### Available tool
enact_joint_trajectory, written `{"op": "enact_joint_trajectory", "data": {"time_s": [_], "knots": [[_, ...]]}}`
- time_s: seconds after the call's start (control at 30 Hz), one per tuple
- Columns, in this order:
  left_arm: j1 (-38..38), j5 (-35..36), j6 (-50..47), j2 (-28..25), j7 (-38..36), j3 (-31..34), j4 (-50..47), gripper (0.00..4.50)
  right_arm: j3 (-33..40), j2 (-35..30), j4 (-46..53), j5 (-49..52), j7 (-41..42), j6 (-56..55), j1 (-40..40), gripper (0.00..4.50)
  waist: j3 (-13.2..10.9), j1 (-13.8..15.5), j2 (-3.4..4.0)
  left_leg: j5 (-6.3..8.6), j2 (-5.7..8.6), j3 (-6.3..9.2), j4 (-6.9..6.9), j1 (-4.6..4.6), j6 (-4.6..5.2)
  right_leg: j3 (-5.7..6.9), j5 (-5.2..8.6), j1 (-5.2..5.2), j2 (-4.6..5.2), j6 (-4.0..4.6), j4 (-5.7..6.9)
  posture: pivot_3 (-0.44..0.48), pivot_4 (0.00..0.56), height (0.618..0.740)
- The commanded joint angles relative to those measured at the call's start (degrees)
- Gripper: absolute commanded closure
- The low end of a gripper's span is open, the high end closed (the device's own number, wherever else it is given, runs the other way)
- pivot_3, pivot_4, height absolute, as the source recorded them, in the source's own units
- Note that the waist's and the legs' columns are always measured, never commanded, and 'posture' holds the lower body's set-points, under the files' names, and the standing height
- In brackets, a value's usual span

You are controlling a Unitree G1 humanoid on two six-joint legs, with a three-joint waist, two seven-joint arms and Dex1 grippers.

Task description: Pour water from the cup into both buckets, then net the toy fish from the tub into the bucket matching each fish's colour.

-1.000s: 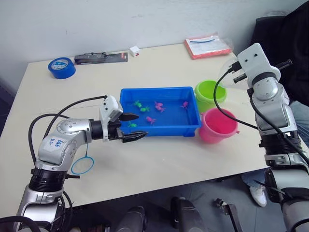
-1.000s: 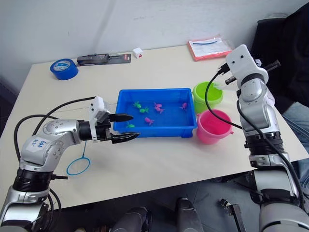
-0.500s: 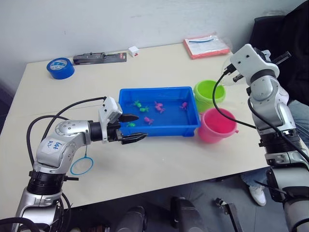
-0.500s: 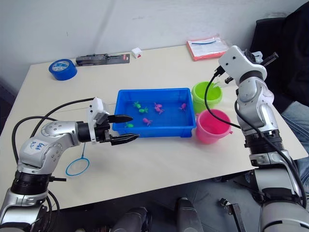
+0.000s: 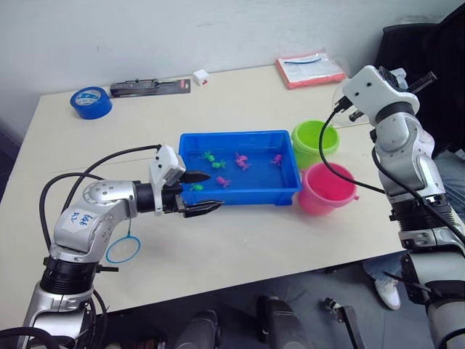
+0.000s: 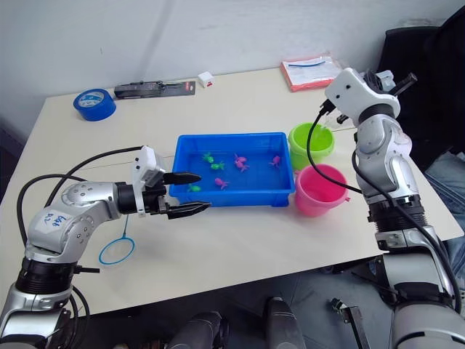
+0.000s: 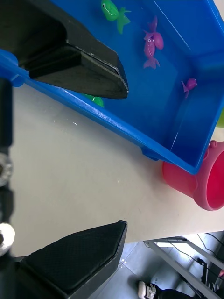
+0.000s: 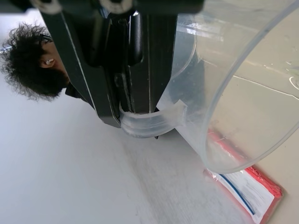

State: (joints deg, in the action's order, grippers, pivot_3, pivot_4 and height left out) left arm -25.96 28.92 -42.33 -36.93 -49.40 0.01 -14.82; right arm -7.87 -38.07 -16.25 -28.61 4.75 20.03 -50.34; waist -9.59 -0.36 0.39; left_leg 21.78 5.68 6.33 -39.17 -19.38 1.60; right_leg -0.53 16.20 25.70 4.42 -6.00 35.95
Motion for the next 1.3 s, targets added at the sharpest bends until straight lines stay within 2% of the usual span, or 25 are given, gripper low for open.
{"op": "enact_joint_trajectory", "data": {"time_s": [0.03,0.77,1.1,1.23,1.3], "knots": [[0.0,0.9,0.3,-0.2,0.2,1.0,-1.5,0.0,1.2,-0.9,1.0,-1.2,-0.8,-0.9,-0.8,3.82,0.0,0.0,0.0,0.0,0.0,0.0,0.0,0.0,0.0,0.0,0.0,0.0,0.0,0.0,0.0,0.0,0.15,0.74],[-0.2,0.3,1.3,-0.3,0.2,1.1,-1.2,0.0,1.5,-0.9,1.5,-1.1,-0.7,-0.5,-0.2,3.82,0.0,0.0,0.0,0.0,0.0,0.0,0.0,0.0,0.0,0.0,0.0,0.0,0.0,0.0,0.0,0.0,0.15,0.74],[-0.2,-2.1,10.0,2.0,1.7,1.9,1.1,0.0,2.2,-0.3,1.7,-0.3,-0.5,0.5,-0.3,3.82,0.0,0.0,0.0,0.0,0.0,0.0,-0.01,0.0,0.0,0.03,0.0,0.0,0.0,0.0,0.0,0.0,0.15,0.74],[-0.2,-2.0,10.6,1.9,1.3,1.7,1.7,0.0,3.8,0.7,2.1,1.5,-0.3,2.0,-0.2,3.82,0.0,0.0,0.0,0.0,0.0,0.0,0.0,0.0,0.0,0.03,0.0,0.0,0.0,0.0,0.0,0.0,0.15,0.74],[-0.1,-1.6,10.3,1.8,1.1,1.6,1.6,0.0,7.8,2.7,2.5,5.1,-0.2,5.4,-0.3,3.82,0.0,0.0,0.0,0.0,0.0,0.0,0.0,0.0,0.0,0.03,0.0,0.0,0.0,0.0,0.0,0.0,0.15,0.74]]}}
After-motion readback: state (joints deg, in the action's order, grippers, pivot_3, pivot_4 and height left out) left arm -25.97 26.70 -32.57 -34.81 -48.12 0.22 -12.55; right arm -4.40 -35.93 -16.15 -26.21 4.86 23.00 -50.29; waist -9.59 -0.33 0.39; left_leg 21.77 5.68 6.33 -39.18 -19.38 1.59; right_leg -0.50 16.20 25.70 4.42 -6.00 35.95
